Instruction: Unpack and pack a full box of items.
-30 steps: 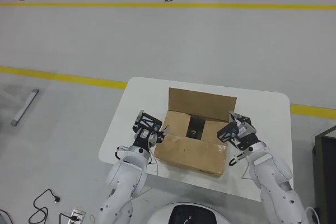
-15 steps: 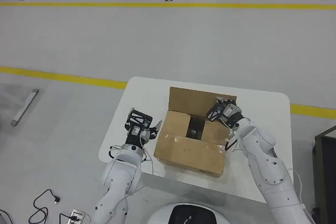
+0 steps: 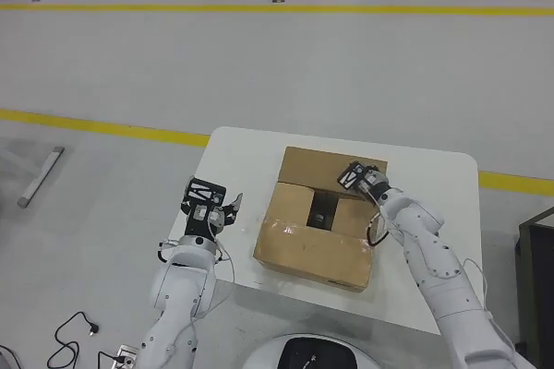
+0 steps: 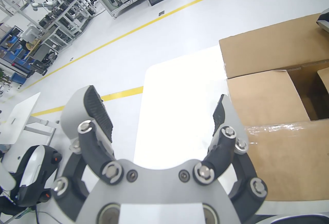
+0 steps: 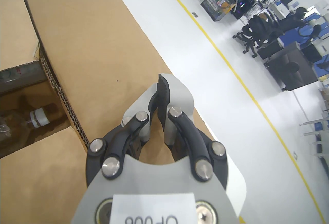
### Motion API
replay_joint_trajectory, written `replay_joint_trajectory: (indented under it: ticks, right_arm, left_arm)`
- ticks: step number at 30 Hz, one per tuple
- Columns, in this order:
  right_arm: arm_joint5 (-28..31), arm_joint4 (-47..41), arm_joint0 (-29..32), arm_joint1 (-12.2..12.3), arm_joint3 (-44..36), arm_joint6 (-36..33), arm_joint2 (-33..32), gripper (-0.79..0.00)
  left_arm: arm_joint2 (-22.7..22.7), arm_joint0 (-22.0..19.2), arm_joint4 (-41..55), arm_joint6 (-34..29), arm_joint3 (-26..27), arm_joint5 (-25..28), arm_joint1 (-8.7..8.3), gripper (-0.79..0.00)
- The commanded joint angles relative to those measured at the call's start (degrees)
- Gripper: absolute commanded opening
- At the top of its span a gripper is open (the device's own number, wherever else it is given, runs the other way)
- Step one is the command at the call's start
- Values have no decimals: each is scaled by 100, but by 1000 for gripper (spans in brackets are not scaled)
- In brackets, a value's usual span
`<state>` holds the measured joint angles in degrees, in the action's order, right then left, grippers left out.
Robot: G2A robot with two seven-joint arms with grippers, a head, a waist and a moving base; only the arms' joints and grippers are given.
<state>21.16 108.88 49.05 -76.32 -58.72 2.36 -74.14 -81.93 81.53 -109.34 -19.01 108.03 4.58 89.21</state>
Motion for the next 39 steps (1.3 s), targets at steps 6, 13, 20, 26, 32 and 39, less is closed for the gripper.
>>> replay_joint_trajectory:
  ticks: [6,13,20,26,32,39]
  right_arm:
    - [406,-646,-163,12,207,-195,-142,-785]
    - [870,-1397,274,110,-700,257,-534,-785]
    - [1552,-1483,1573,333,-2610,165,-1198,-785]
    - [2046,-1901,2482,443,-3394,-9,-1641,-785]
    - [2135,-1735,3018,534,-3801,-162,-1993,-785]
    - [2135,-1735,3018,534,-3801,-162,-1993,-785]
  left_arm:
    - [0,0,0,0,0,0,0,0]
    - [0,0,0,0,0,0,0,0]
    - [0,0,0,0,0,0,0,0]
    - [0,0,0,0,0,0,0,0]
    - [0,0,0,0,0,0,0,0]
    - [0,0,0,0,0,0,0,0]
